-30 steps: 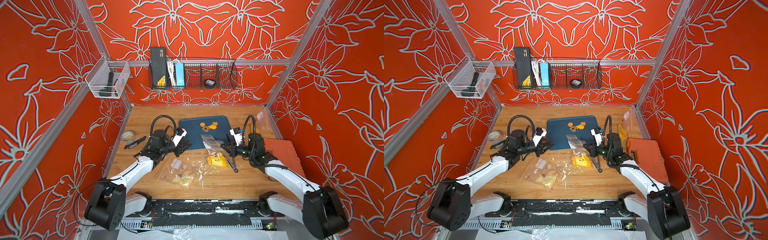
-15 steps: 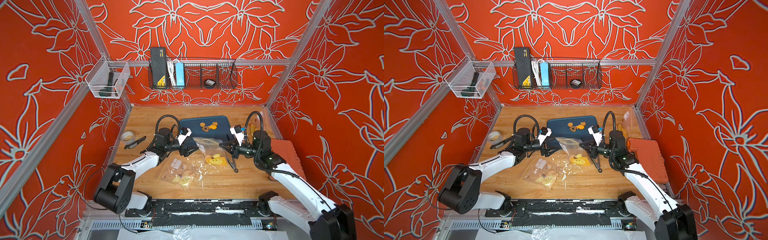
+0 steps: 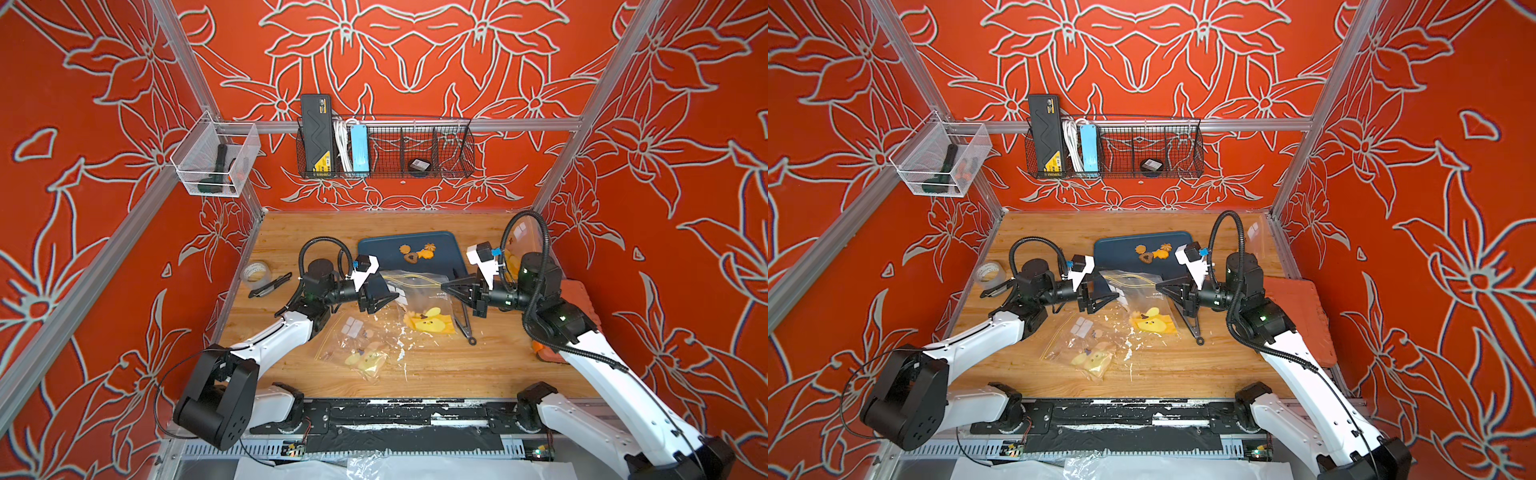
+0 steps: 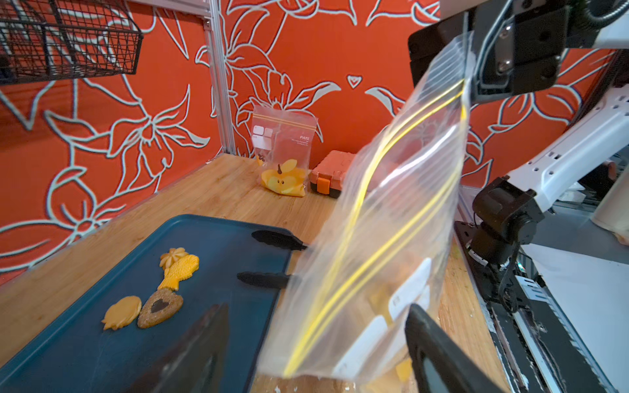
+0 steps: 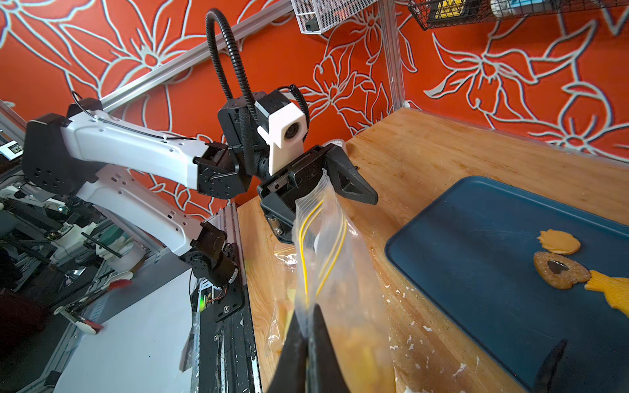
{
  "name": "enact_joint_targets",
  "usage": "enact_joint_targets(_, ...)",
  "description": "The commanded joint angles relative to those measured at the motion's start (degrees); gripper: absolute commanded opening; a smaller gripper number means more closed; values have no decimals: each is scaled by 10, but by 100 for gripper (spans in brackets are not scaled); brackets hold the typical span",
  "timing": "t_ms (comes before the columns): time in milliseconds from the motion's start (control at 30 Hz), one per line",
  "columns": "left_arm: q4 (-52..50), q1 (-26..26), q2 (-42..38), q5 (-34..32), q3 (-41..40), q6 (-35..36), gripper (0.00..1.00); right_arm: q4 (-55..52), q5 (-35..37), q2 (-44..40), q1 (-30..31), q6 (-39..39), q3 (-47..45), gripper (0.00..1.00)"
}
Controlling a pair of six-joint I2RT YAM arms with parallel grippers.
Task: Put the cookies into a resealable bag to prevent moisture
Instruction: Close the ziploc bag at the center of the board.
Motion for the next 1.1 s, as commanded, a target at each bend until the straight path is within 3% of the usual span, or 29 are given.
enact_joint_targets(0,56,-2,-16,58,-10,-26,74,-20,-5,-13,4,-19,20,0)
enact_joint_targets(367,66,-4,-28,72,-23,-19,35,-16,48,-34,4,-12,12,0)
enact_joint_targets(867,61,-3,-33,59,-25,-8,17,-28,55,-33,4,-20,2,0)
enact_joint_targets(1067,64,-4,-35,58,-25,-9,17,-41,58,-33,5,-27,2,0)
